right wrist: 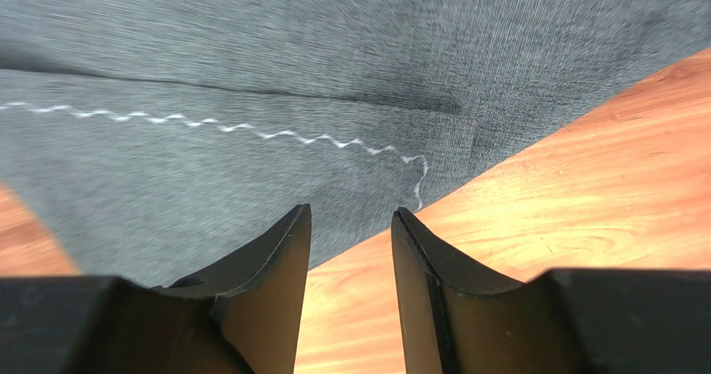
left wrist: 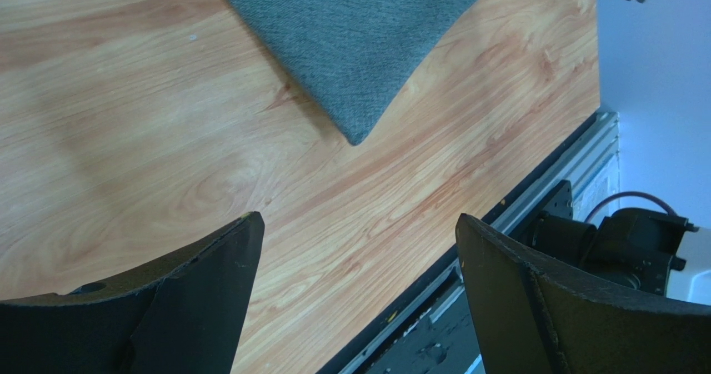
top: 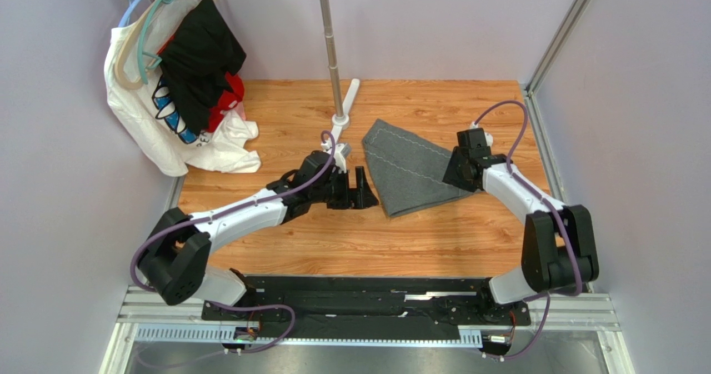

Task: Fold the napkin, place the utensils inside, and roll it up
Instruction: Fold the napkin

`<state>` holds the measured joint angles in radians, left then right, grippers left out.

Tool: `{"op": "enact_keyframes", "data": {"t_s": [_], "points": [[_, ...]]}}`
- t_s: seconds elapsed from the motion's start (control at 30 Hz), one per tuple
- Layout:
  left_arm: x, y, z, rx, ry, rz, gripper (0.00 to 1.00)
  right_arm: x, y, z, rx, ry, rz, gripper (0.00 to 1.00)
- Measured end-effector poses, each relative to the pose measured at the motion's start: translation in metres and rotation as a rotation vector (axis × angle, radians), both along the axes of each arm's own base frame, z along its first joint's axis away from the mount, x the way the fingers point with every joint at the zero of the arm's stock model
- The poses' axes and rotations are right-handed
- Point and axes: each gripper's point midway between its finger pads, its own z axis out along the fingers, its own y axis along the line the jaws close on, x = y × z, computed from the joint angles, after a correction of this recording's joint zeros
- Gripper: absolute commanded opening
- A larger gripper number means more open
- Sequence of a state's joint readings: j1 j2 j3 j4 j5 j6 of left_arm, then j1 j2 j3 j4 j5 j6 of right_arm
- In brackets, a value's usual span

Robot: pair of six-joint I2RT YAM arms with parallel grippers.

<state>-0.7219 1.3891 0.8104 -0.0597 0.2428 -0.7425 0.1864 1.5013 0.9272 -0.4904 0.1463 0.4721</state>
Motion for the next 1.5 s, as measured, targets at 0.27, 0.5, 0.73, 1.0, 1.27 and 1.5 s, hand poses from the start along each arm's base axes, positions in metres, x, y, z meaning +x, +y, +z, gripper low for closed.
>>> {"op": "enact_keyframes", "data": {"t_s": [0.27,0.5,0.73,1.0,1.27,1.5], "points": [[0.005,-0.033,-0.043,-0.013,0.089,0.029,0.89,-0.007,0.002,0.056,0.049,-0.146,0.009,0.48],[0.012,-0.045,-0.063,-0.022,0.138,0.064,0.85,-0.012,-0.020,0.060,0.076,-0.150,-0.044,0.48],[0.018,-0.057,-0.071,-0.050,0.156,0.081,0.72,-0.021,-0.053,0.041,0.128,-0.108,-0.142,0.48],[0.020,-0.067,-0.075,-0.070,0.178,0.081,0.59,-0.023,-0.090,0.017,0.200,-0.091,-0.263,0.50],[0.019,-0.072,-0.085,-0.090,0.207,0.078,0.54,-0.019,-0.116,-0.004,0.252,-0.084,-0.341,0.50],[0.021,-0.075,-0.089,-0.101,0.217,0.087,0.44,-0.014,-0.126,-0.011,0.249,-0.091,-0.352,0.50]]}}
